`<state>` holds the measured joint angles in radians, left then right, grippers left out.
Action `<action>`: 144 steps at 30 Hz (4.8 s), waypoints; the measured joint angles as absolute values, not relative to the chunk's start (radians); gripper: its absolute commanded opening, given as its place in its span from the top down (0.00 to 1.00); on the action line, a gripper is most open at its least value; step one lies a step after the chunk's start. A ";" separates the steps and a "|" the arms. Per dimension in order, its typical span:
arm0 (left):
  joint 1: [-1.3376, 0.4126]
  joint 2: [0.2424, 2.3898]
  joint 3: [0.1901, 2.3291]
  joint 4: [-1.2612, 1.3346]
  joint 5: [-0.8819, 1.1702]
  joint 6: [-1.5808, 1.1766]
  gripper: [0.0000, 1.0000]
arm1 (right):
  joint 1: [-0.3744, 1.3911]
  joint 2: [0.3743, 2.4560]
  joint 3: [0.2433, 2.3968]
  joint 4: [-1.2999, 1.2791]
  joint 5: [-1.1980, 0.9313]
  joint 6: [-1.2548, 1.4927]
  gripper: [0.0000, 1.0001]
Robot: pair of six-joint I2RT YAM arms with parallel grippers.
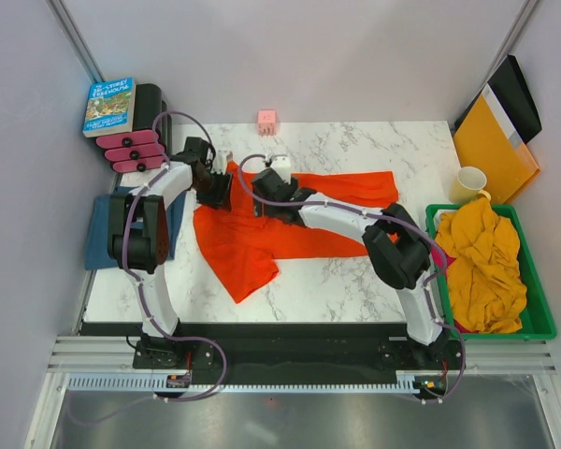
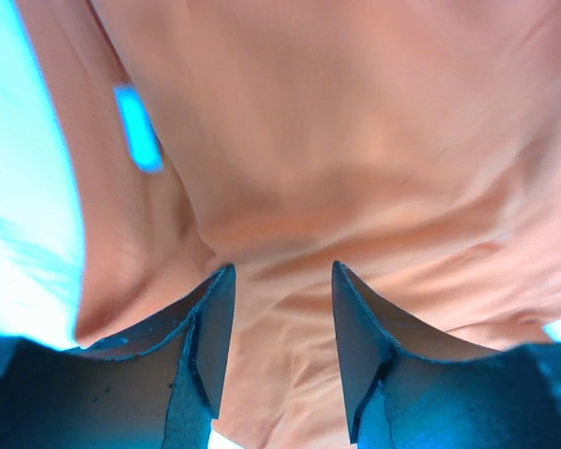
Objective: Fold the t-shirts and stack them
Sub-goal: Fold the flattened tshirt in 1/3 of the way, then grap the side of the flattened tshirt closest away from the robot with both arms
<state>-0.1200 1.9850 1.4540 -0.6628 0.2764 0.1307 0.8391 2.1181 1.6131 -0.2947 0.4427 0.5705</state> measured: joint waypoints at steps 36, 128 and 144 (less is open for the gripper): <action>-0.064 2.544 2.325 -0.965 0.236 0.072 0.64 | 0.334 2.202 1.630 -0.394 0.351 0.656 0.82; -0.094 1.090 0.480 0.284 0.205 0.164 0.26 | 1.157 1.255 1.103 -0.827 1.050 0.897 0.22; -0.062 1.446 0.057 1.058 0.256 0.099 0.00 | 1.156 1.224 1.106 -1.007 1.100 1.006 0.20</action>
